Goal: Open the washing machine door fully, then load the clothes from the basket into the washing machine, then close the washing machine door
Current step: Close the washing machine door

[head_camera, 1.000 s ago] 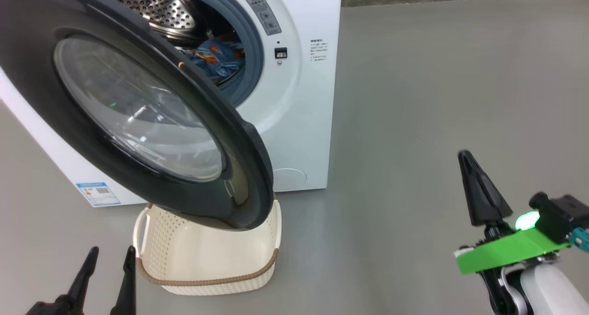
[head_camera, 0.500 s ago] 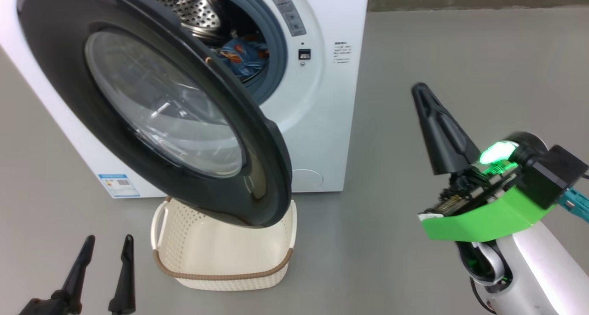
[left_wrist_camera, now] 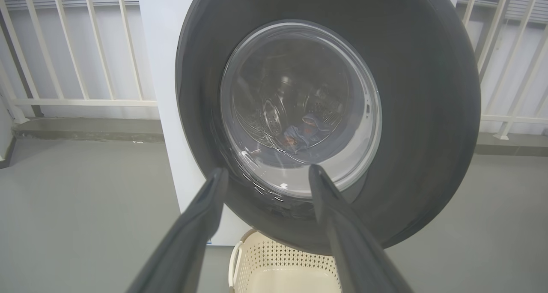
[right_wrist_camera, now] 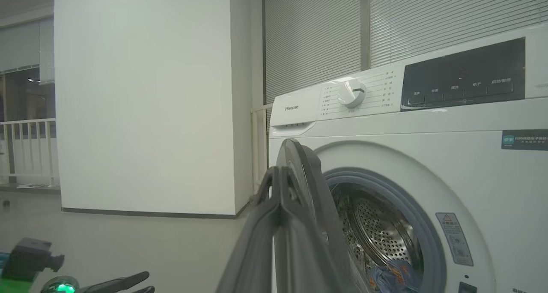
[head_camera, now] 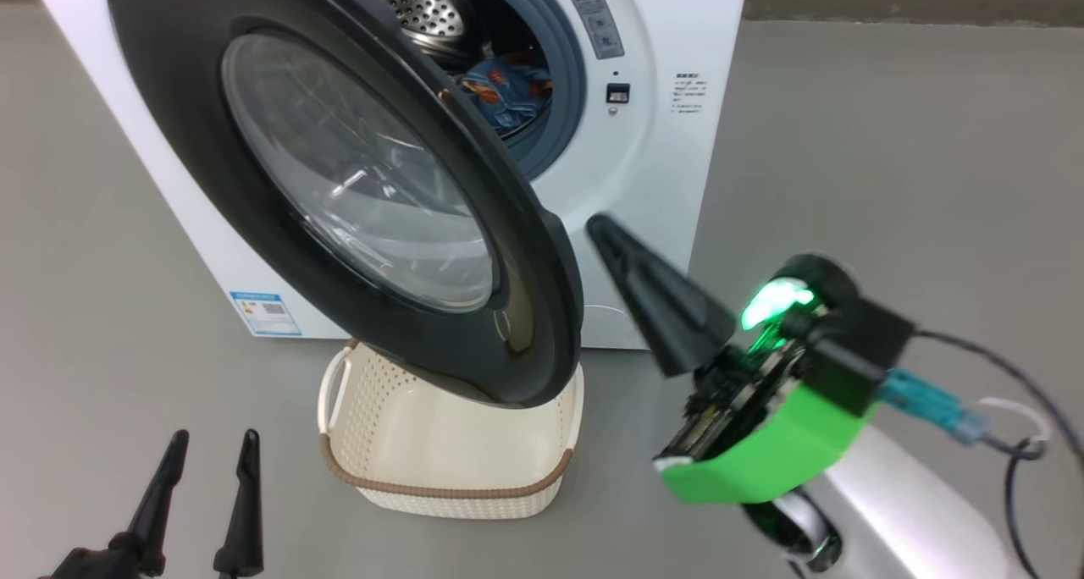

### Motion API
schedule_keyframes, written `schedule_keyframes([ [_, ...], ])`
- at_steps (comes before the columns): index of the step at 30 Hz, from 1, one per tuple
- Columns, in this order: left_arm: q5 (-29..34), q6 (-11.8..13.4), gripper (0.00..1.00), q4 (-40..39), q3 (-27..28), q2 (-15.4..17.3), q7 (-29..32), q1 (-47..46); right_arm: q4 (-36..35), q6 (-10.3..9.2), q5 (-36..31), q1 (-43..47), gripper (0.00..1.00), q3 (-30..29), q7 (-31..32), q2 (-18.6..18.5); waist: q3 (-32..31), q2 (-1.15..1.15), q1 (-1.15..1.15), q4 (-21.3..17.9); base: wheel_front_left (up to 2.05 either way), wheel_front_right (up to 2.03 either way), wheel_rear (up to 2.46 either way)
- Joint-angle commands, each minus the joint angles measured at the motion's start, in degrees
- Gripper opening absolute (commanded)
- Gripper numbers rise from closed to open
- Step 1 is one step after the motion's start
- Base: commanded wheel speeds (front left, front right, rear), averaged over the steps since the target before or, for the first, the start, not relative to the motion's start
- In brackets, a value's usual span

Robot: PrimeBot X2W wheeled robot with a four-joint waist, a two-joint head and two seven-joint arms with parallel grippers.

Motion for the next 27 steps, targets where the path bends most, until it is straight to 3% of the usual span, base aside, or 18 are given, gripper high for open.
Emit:
schedule_keyframes([
  [1, 0.6, 0.0, 1.00, -1.9, 1.8, 0.7, -0.4, -1.3, -0.2, 0.31, 1.0, -1.2, 0.00, 1.6, -0.3, 0.9, 0.2, 0.00, 0.00, 0.6, 0.00, 0.00, 0.00],
  [14, 0.6, 0.0, 1.00, -1.8, 0.7, -0.7, -0.4, -3.4, 11.7, 0.31, 4.8, -1.1, 0.00, 11.6, -0.3, 2.8, 3.2, 0.00, 0.00, 2.2, 0.00, 0.00, 0.00],
  [27, 0.3, 0.0, 1.00, -1.8, -0.8, -2.3, -0.4, -6.8, 20.4, 0.31, 6.3, -5.1, 0.00, 10.1, -0.3, 4.5, 7.7, 0.00, 0.00, 3.1, 0.00, 0.00, 0.00],
])
